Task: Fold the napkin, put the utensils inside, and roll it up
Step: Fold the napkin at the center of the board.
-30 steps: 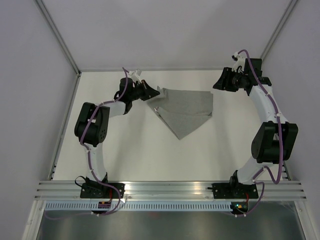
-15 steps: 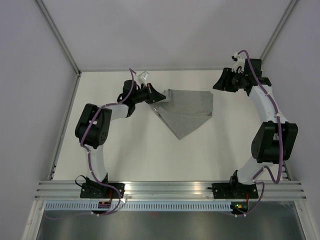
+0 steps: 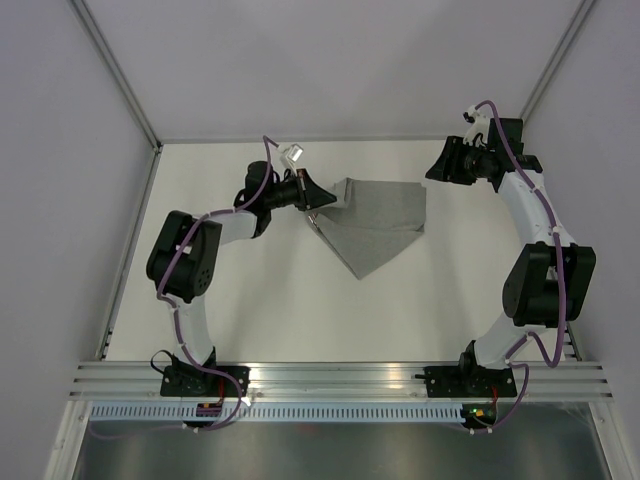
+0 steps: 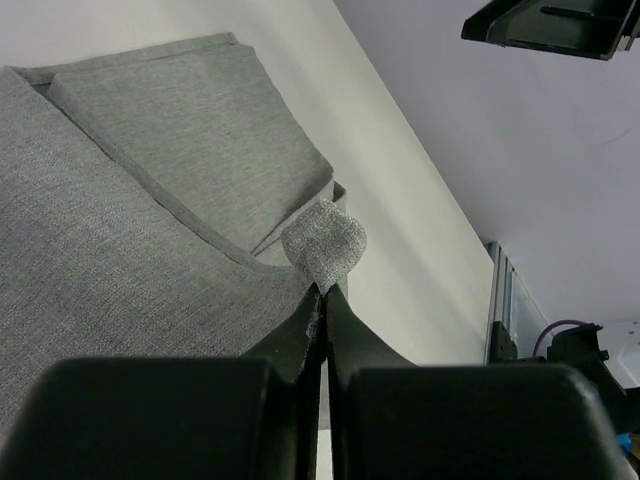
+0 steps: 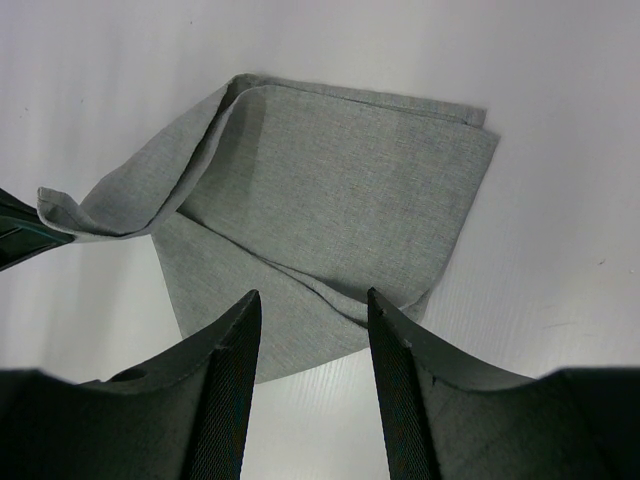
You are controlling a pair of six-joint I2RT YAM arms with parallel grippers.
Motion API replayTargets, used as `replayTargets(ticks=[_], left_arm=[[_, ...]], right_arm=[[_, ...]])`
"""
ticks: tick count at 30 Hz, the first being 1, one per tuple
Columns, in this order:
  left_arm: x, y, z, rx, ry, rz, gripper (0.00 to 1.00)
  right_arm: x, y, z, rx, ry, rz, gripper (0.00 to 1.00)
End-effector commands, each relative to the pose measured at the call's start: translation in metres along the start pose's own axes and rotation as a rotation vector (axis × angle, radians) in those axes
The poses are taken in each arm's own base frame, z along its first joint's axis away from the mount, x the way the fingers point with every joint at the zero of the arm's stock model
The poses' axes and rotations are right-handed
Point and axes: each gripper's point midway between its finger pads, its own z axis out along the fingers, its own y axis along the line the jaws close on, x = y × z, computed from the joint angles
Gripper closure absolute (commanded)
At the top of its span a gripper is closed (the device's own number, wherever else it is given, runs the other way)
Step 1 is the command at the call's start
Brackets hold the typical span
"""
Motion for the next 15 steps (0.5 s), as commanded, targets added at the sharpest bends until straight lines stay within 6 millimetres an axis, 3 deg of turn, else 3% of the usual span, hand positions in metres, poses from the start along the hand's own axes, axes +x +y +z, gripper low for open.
replayTargets(ticks=[1, 15], left_arm=[[-0.011, -0.032, 0.0, 0.096, -0.015, 0.146, 0.97], [0.024, -0.043, 0.006, 0.135, 0.085, 0.165, 0.96]], right_arm=[[-0.006, 0.003, -0.006, 0.002, -0.027, -0.01, 0.47], [-0.005, 0.003, -0.005, 0.002, -0.026, -0.01, 0.47]])
